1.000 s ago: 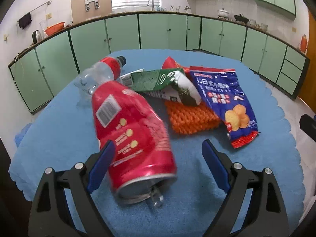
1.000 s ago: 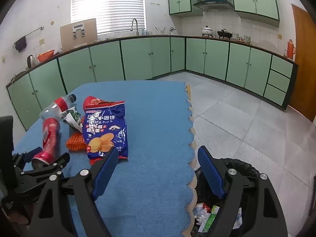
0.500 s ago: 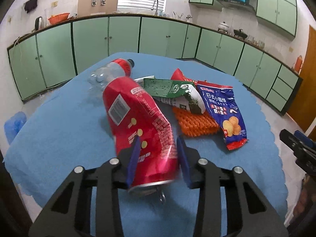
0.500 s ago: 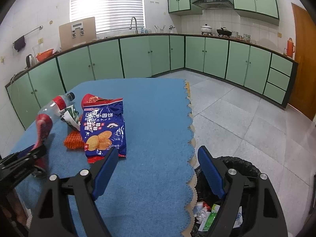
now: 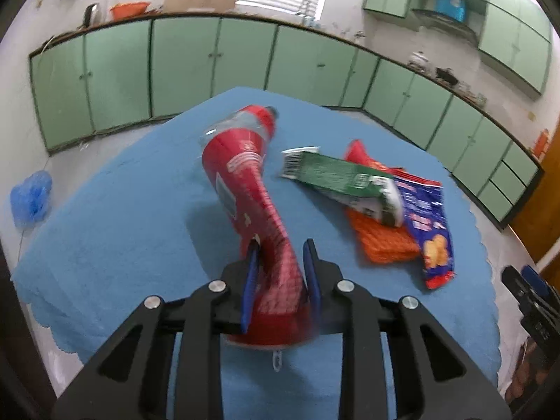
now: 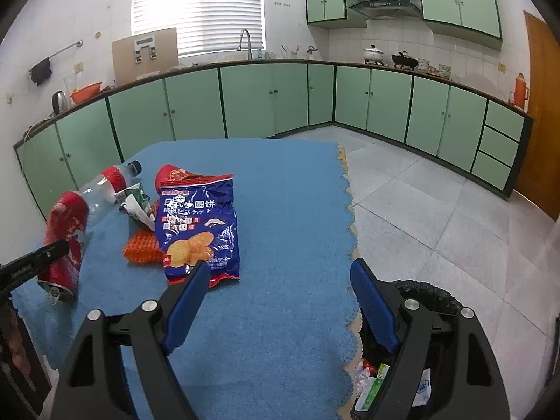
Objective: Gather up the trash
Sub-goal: 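Grasp the red crushed can with the left tool and lift it, then grasp the blue biscuit bag with the right tool while the left tool holds the can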
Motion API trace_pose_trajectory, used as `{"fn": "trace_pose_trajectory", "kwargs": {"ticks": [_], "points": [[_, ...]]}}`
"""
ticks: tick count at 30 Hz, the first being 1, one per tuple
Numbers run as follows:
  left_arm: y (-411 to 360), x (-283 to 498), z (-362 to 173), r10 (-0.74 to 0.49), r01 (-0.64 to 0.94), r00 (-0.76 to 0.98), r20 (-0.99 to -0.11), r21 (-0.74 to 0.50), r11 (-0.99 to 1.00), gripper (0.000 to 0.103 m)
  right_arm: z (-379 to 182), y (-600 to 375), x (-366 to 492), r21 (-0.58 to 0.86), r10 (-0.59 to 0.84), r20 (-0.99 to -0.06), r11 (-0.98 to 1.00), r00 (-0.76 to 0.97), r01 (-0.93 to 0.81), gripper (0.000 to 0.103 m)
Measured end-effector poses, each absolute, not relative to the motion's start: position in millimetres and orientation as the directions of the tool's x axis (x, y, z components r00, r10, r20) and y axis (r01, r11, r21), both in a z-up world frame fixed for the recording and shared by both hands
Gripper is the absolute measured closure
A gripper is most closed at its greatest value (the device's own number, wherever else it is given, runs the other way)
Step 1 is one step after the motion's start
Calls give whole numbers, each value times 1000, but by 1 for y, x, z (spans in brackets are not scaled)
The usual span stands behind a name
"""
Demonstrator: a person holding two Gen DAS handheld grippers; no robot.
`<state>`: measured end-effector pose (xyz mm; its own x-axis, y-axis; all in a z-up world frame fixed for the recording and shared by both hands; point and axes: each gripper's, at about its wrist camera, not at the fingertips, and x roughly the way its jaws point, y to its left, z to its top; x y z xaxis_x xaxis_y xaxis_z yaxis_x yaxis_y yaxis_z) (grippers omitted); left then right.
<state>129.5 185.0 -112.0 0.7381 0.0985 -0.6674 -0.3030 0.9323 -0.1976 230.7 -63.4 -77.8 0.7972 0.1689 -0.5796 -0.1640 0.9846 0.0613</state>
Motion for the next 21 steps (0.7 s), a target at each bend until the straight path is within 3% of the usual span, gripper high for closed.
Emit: {"fn": "trace_pose_trajectory", "kwargs": {"ticks": [6,11,16,18,21], "points": [[208,125,-116,84,-341,726,-683,-250,906,78,-81,-58,234,65,184,-590,981,786,-181,24],[214,134,-116,89,-347,722,-686,-248,905,70,-83,-52,233,59,192,-595,979,781,-196,24],[211,142,-116,54,-301,740,-671,-258,918,79,-83,-52,234,55,191,-596,979,780,-198,24],[201,143,-114,40,-270,753,-657,-252,929,88,-83,-52,236,62,196,-593,978,781,-198,26],[186,145,-111,30,-230,766,-642,-231,945,90,-80,-48,241,80,218,-583,974,783,-212,29]]}}
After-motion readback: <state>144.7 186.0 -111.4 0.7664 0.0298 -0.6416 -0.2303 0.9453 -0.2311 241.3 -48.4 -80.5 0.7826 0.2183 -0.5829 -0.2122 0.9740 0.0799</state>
